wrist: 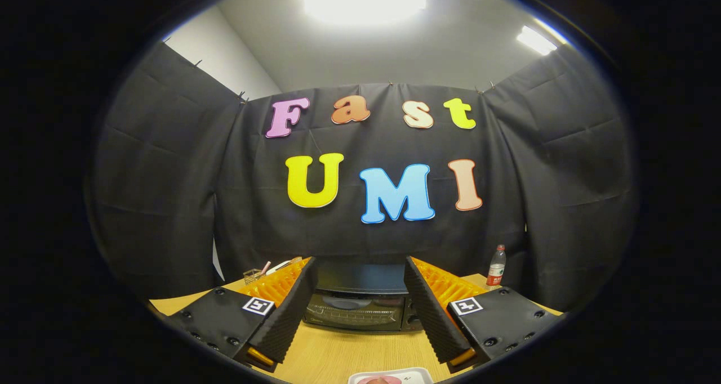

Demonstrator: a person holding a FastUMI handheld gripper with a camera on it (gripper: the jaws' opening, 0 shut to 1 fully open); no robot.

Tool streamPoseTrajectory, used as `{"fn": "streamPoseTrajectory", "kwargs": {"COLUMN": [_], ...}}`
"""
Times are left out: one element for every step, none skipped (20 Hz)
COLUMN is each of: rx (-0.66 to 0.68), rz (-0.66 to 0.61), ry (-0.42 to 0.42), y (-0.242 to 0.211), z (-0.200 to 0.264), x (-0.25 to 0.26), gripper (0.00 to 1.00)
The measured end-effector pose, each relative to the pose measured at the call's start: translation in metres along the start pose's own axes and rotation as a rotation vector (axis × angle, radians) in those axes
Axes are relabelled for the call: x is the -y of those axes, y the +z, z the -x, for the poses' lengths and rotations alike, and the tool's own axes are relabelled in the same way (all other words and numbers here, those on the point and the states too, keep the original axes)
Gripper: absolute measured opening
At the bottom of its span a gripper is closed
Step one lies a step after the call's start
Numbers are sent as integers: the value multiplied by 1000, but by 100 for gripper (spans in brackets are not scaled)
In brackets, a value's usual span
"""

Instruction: Open the toaster oven, put the food inside, and close the toaster oven door.

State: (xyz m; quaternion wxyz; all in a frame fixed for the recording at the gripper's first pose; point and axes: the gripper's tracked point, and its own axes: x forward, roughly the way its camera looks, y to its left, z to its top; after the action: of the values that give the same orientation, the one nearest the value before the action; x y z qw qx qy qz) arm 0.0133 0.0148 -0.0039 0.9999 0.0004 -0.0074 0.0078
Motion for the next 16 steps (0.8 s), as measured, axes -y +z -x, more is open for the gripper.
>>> {"fn": "streamPoseTrajectory", "kwargs": {"rx": [3, 3, 2, -1, -5, -10, -18, -27, -36, -49, -61, -74, -86, -97, -108, -119], "rz": [-1, -3, -4, -5, -5, -5, -8, -11, -14, -18, -25, -29, -29, -25, -20, -18], "ry": [-1, -2, -3, -1, 1, 3, 7, 12, 12, 12, 14, 19, 25, 30, 35, 39], "y": [1, 1, 0, -2, -3, -6, -9, -14, -19, -23, -28, -33, -39, -44, -49, -55], "z": [-2, -4, -8, -13, -17, -21, -27, -33, -41, -48, -57, -67, -75, -83, -92, -99], "x": [1, 2, 3, 3, 3, 3, 2, 1, 0, -1, -3, -6, -10, -14, -17, -20], "gripper": [98, 98, 98, 98, 98, 98, 98, 98, 98, 98, 98, 98, 98, 98, 98, 98]}}
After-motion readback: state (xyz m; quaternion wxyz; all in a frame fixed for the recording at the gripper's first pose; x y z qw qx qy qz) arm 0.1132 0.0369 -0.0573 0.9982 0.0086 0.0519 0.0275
